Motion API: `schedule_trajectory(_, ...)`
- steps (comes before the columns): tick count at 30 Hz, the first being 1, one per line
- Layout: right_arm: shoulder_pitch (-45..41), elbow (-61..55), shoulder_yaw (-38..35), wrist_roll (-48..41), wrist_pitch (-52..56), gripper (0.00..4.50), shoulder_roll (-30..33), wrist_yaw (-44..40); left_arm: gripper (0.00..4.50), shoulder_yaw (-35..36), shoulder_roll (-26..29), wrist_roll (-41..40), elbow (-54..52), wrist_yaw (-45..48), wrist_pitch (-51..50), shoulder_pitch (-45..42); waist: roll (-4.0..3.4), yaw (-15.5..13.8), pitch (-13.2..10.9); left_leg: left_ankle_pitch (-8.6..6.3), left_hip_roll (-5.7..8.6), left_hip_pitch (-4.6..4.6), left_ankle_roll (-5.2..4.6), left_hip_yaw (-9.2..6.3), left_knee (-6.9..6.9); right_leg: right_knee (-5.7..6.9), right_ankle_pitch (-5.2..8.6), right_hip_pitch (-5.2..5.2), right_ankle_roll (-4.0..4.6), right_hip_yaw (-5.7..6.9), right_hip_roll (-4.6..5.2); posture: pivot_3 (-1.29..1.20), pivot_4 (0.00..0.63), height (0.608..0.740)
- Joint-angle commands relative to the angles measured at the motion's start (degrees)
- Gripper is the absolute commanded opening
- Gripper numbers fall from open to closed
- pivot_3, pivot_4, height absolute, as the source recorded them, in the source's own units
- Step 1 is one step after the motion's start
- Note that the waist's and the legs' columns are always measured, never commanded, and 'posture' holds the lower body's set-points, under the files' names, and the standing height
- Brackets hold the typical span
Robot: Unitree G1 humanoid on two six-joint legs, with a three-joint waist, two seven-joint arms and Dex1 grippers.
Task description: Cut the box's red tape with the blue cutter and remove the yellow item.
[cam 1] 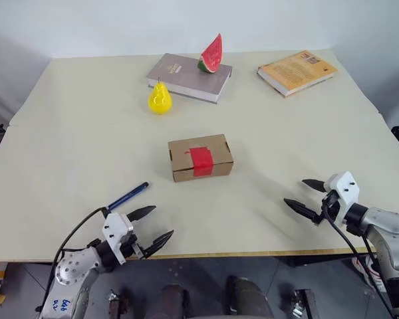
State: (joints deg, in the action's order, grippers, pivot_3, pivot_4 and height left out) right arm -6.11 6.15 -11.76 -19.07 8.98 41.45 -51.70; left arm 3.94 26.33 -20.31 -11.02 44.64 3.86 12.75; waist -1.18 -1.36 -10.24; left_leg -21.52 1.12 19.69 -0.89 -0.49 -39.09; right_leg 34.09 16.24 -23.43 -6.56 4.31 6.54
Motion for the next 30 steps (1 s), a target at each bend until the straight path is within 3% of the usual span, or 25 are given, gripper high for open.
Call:
schedule_trajectory(1,-0.5,-0.9,-1.3,-0.3,0.0,4.5,0.7,0.2,4.5,0.4,0.6,1.2,-2.1,-1.1,-0.1,-0.1,0.0,0.0,0.0,0.0,0.0,0.0,0.0,0.01,-0.01,0.01,0.0,0.0,0.0,-0.01,0.0,0.0,0.15,0.74)
schedule_trajectory(8,-1.5,-2.8,-1.3,-0.4,5.5,4.5,1.4,2.5,4.5,-1.1,1.6,1.0,-7.7,-4.6,-10.3,-1.8,0.0,0.0,0.0,0.01,0.01,-0.02,-0.01,0.02,-0.03,0.28,-0.01,0.0,-0.01,-0.04,0.01,0.0,0.15,0.74)
schedule_trajectory(11,-2.9,-3.3,-1.1,1.1,4.5,4.5,1.2,4.2,4.5,-0.7,1.5,-2.9,-9.7,-1.8,-10.5,-3.8,0.0,0.0,0.0,0.01,0.01,-0.03,-0.01,0.02,-0.04,0.33,-0.01,-0.01,-0.01,-0.06,0.01,0.0,0.15,0.74)
schedule_trajectory(15,-5.9,-4.2,-1.7,-0.4,6.3,3.64,0.4,5.3,3.67,0.5,1.4,-3.8,-10.6,-4.5,-14.0,-9.1,0.0,0.0,0.0,0.01,0.02,-0.04,-0.01,0.04,-0.11,0.35,-0.01,-0.02,-0.01,-0.07,0.0,0.0,0.15,0.74)
schedule_trajectory(19,-10.2,-6.5,0.0,-1.4,9.6,2.28,-0.2,5.8,2.51,5.5,1.4,-9.3,-11.0,-7.8,-19.4,-15.5,0.01,0.0,0.0,0.01,0.02,-0.03,-0.01,0.04,-0.11,0.43,-0.01,-0.03,-0.02,-0.05,-0.05,0.0,0.15,0.74)
schedule_trajectory(25,-14.4,-6.2,2.0,-0.7,14.1,0.22,-1.2,7.6,0.63,10.7,4.5,-12.6,-9.1,-7.9,-24.2,-17.8,0.03,0.3,0.0,0.02,0.01,-0.07,0.0,0.07,-0.11,0.53,-0.02,-0.05,-0.03,0.0,-0.06,0.0,0.15,0.74)
schedule_trajectory(27,-16.3,-4.8,3.2,-0.2,13.9,0.0,-2.0,7.8,0.03,11.4,5.6,-12.0,-7.0,-7.4,-24.3,-18.9,0.08,0.2,0.0,0.02,0.03,-0.07,-0.01,0.07,-0.11,0.53,-0.02,-0.05,-0.03,0.0,-0.06,0.0,0.15,0.74)
schedule_trajectory(30,-21.8,-0.7,7.9,2.8,15.2,0.0,-4.4,9.1,0.01,10.5,6.7,-7.7,0.0,-7.5,-21.7,-22.7,0.1,0.2,-0.1,0.05,0.09,-0.06,-0.04,0.11,-0.16,0.54,-0.02,-0.05,-0.04,-0.01,-0.07,0.0,0.15,0.74)
